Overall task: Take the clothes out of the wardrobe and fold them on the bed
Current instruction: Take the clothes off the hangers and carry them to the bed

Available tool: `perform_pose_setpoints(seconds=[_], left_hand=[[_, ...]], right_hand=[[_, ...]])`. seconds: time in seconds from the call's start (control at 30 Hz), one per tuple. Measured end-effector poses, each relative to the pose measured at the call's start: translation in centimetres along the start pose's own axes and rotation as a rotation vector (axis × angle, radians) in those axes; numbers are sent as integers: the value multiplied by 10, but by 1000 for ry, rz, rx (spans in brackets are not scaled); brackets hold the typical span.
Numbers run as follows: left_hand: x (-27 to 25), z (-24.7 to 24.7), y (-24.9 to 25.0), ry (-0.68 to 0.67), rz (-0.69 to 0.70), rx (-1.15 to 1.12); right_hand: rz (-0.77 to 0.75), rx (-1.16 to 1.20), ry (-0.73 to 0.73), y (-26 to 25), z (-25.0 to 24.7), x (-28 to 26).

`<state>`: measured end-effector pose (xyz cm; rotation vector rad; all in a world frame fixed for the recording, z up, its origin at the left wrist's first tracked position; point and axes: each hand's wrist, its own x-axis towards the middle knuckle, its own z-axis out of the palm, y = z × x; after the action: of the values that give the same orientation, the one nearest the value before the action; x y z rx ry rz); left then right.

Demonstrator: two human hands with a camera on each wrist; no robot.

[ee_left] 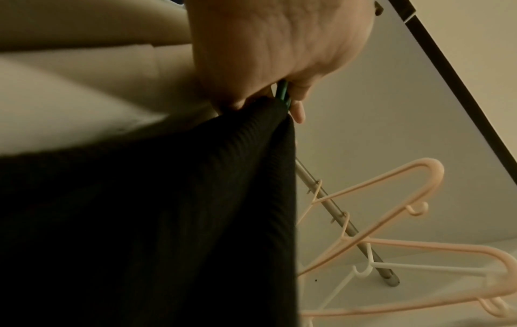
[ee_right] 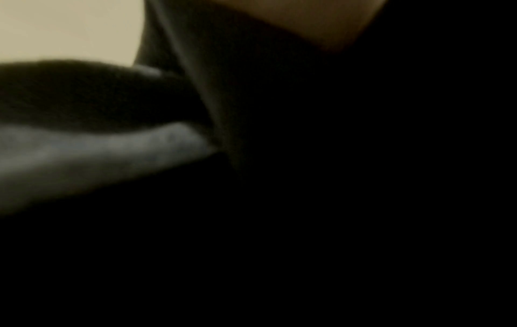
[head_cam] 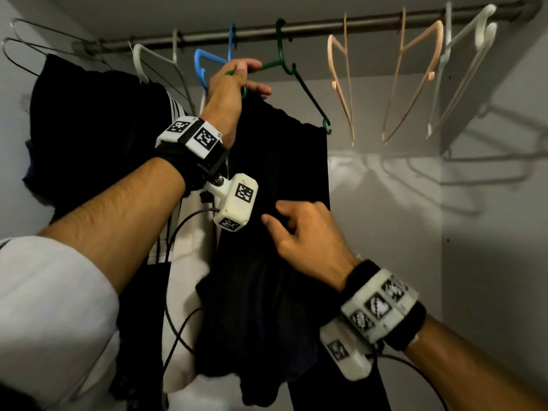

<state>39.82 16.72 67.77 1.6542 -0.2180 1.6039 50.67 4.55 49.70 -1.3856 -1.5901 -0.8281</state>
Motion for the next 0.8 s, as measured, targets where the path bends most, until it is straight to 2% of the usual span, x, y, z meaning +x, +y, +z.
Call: perform_pose_setpoints(seconds=[0.13, 0.27, 0.37, 0.43, 0.53, 0.63, 0.8], left_hand=[[2, -4, 1, 8, -2, -17], [0, -2, 1, -8, 9, -35], [4, -1, 1, 13, 8, -11], [6, -2, 1, 17, 2, -7], [4, -3, 3, 24, 2, 0], [1, -2, 6, 28, 0, -9], [-3, 1, 10, 24, -38, -36]], right_hand=[[-61, 26, -45, 2, 6, -36], [-81, 20, -75, 5, -6, -37], [22, 140, -13, 8, -25, -15], [124, 226, 94, 12, -38, 8], [265, 181, 202, 22, -50, 48], [368, 73, 169, 31, -52, 86], [427, -51, 31, 56, -29, 123]])
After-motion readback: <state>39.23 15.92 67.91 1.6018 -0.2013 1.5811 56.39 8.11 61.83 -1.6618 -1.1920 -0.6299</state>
